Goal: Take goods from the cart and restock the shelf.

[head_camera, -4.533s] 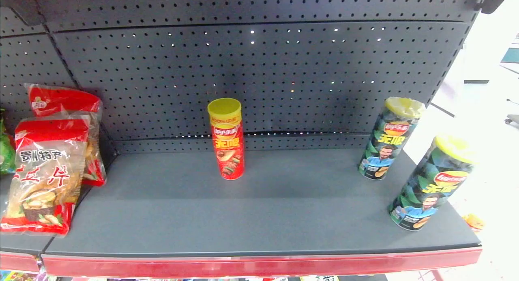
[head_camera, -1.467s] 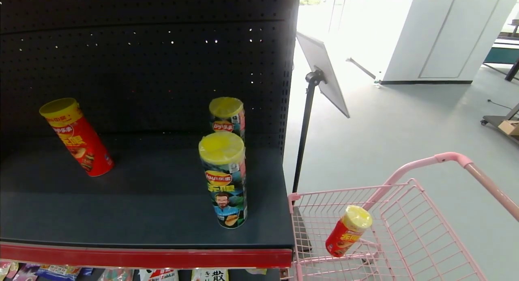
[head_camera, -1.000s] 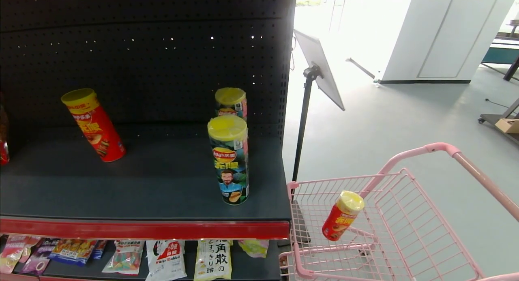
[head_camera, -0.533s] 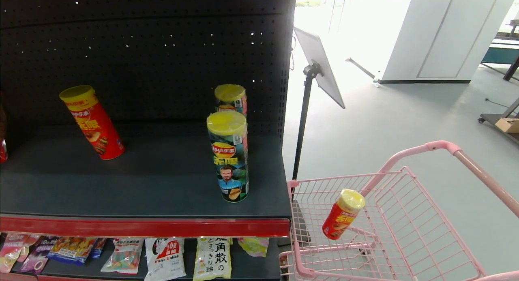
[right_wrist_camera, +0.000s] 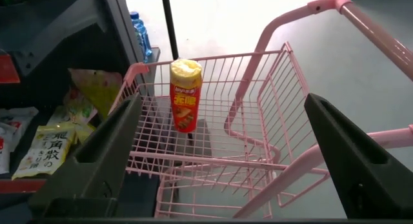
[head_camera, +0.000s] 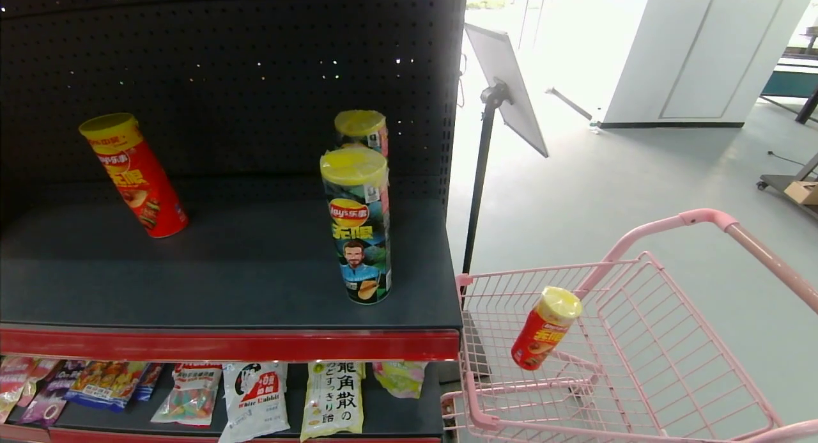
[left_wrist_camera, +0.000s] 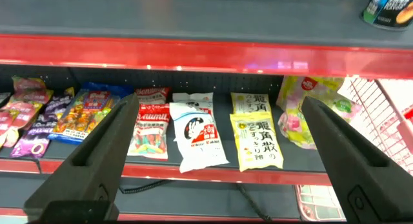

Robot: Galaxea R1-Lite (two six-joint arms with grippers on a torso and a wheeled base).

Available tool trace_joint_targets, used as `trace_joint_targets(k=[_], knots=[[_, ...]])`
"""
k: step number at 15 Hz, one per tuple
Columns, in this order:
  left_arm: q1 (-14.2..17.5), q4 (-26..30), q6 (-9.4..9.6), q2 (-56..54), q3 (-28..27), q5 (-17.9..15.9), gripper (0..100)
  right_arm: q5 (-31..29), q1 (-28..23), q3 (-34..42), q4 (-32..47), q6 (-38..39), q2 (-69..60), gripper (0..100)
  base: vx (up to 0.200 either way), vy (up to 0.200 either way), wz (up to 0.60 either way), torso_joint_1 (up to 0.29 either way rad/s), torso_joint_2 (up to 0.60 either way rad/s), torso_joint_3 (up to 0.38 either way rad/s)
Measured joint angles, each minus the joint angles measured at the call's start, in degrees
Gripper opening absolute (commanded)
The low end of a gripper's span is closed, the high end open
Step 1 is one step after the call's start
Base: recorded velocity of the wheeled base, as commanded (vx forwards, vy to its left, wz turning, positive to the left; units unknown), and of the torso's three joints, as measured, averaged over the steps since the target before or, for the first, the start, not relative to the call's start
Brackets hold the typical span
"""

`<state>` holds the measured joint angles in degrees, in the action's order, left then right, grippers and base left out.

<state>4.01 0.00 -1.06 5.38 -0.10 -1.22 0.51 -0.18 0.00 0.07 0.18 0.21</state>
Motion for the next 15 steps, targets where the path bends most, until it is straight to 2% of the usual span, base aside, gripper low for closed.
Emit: trace_joint_targets(k=[13,15], knots=[[0.01,0.02,0.00,0.00,0.00,-0.01,100,0.00,0.00,0.00,-0.05,-0.02,0.00,100,0.000,0.000,0.00,-0.169,0.41,0.233],[0.01,0.05,0.02,0.00,0.02,0.00,100,0.00,0.00,0.00,-0.07,-0.02,-0.02,100,0.000,0.000,0.00,-0.071,0.18,0.112]])
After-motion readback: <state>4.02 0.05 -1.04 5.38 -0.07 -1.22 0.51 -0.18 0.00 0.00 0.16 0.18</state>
